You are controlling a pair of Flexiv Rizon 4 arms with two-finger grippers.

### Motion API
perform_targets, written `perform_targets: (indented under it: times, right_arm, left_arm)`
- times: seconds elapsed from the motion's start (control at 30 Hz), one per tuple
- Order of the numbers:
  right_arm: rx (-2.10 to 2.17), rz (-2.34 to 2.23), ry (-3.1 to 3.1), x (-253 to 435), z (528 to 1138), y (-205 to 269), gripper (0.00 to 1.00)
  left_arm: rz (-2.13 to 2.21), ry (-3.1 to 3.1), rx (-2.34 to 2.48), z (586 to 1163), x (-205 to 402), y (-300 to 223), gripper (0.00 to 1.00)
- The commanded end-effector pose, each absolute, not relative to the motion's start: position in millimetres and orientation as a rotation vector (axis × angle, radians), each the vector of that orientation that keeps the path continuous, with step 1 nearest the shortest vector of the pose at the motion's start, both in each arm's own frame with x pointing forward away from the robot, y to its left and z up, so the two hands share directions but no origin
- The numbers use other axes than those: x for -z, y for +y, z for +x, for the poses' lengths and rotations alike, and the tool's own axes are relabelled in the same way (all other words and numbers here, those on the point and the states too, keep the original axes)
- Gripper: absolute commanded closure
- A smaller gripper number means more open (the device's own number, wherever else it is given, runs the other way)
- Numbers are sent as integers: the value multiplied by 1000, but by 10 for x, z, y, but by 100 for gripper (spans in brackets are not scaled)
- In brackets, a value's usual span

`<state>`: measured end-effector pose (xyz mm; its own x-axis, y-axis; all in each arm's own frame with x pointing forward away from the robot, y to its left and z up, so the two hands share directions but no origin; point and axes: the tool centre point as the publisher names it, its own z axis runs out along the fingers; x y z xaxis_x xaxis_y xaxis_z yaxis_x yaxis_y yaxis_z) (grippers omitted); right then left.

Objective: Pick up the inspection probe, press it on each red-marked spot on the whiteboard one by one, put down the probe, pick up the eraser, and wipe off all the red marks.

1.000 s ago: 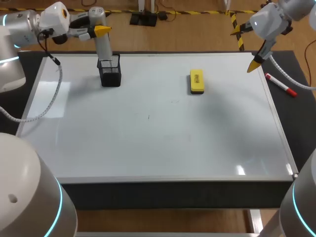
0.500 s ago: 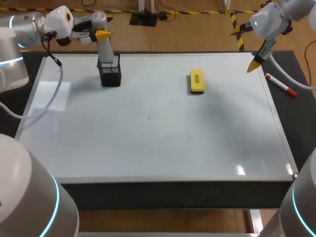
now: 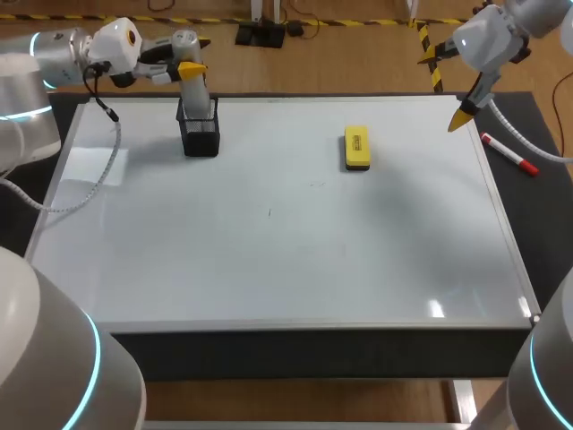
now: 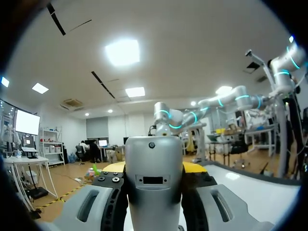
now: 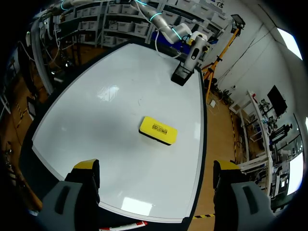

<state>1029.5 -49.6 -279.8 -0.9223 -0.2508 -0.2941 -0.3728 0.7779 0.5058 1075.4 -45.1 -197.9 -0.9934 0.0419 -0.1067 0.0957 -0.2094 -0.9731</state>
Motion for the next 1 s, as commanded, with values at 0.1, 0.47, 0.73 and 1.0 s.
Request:
perform_targets:
  times: [0.1,0.47,0.73,1.0]
  right_arm:
    - [-844,-492,2764,2792,10297,-496,0]
    - [-844,-492,2764,2792,10297,-496,0]
    - [-844,-492,2764,2792,10297,-496,0]
    - [-844,-492,2764,2792,10297,-496,0]
  left_arm:
    - [268,1980,2475,10866,2111,-450,100]
    - [204,1991,2523,10854,2306,-399,100]
    - [184,1994,2547,10848,2432,-409,100]
    - [175,2017,2550,10853,2539,-446,100]
